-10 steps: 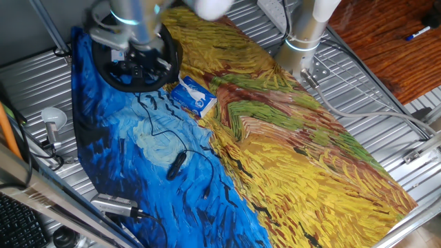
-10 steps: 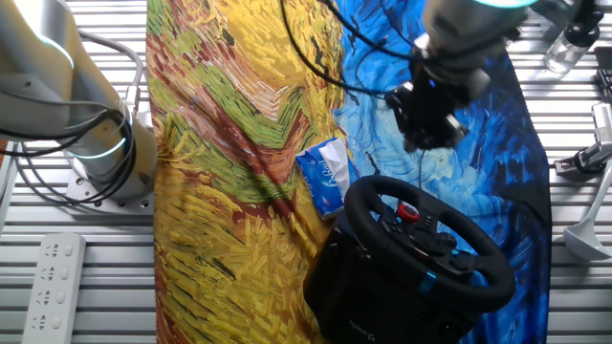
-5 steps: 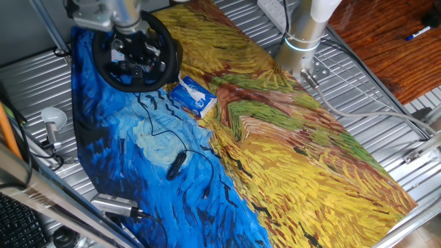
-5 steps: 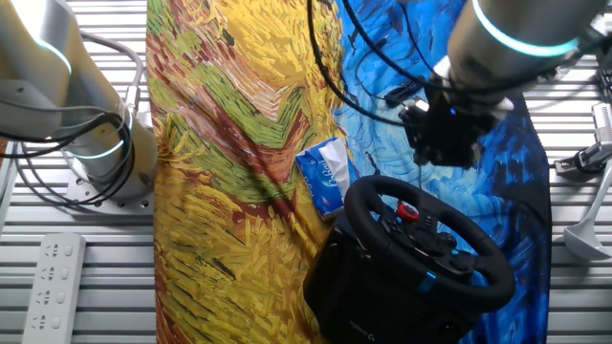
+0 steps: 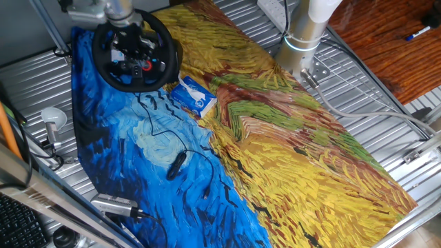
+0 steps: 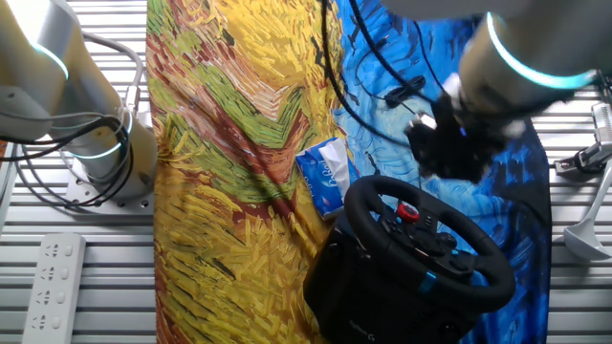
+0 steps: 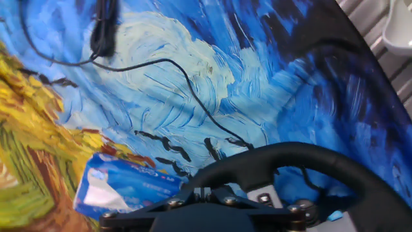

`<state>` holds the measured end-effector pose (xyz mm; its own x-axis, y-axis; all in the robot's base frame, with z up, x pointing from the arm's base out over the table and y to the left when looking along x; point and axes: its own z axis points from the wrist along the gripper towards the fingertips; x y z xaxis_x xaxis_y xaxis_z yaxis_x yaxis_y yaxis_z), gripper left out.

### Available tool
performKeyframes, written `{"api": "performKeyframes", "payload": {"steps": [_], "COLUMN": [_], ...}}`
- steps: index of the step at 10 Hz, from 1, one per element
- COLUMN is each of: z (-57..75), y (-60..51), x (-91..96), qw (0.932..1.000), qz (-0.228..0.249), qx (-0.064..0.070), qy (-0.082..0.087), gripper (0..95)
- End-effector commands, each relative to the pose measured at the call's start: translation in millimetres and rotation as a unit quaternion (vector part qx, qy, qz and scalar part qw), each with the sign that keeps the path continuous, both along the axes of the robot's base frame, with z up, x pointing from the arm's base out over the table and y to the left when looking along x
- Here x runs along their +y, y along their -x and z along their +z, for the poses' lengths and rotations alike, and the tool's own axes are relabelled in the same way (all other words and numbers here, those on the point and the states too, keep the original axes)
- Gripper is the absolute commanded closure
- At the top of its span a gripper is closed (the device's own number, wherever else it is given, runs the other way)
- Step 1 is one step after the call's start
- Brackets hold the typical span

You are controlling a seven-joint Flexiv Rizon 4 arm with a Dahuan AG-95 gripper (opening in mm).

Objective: Rotate the steering wheel 90 degrees clockwise

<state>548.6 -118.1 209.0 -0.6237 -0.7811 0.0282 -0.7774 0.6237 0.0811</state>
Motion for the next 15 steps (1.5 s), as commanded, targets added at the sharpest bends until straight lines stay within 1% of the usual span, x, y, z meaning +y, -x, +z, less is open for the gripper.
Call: {"api": "performKeyframes", "payload": {"steps": [1, 2, 3, 4, 5, 6, 7, 8, 9, 10, 11, 13, 14, 15], "z": [4.0, 9.6, 12.5, 17.8, 20.7, 25.7, 26.5, 25.3, 25.6, 25.7, 25.7, 25.5, 25.2, 25.2], "y": [-13.7, -17.1, -17.0, -12.5, -9.8, -5.9, -5.4, -5.8, -6.0, -6.0, -6.0, -6.3, -6.6, -6.8], "x": [-15.6, -19.4, -23.0, -36.1, -43.5, -49.9, -49.8, -50.0, -49.9, -49.9, -49.9, -49.8, -49.6, -49.5], "qw": [0.9999, 0.9998, 0.9998, 0.9997, 0.9996, 0.9993, 0.9992, 0.9988, 0.9983, 0.9979, 0.9974, 0.9955, 0.9914, 0.9876], "qz": [0.007, 0.008, 0.008, 0.011, 0.019, 0.027, 0.031, 0.039, 0.05, 0.056, 0.063, 0.082, 0.116, 0.143], "qx": [0.01, 0.016, 0.018, 0.021, 0.021, 0.024, 0.026, 0.029, 0.029, 0.03, 0.035, 0.046, 0.059, 0.064], "qy": [-0.006, -0.005, -0.005, -0.007, -0.01, -0.007, 0.001, 0.002, -0.003, -0.001, 0.004, 0.009, 0.013, 0.01], "gripper": [95.0, 95.0, 95.0, 95.0, 95.0, 95.0, 95.0, 95.0, 95.0, 95.0, 95.0, 95.0, 95.0, 95.0]}}
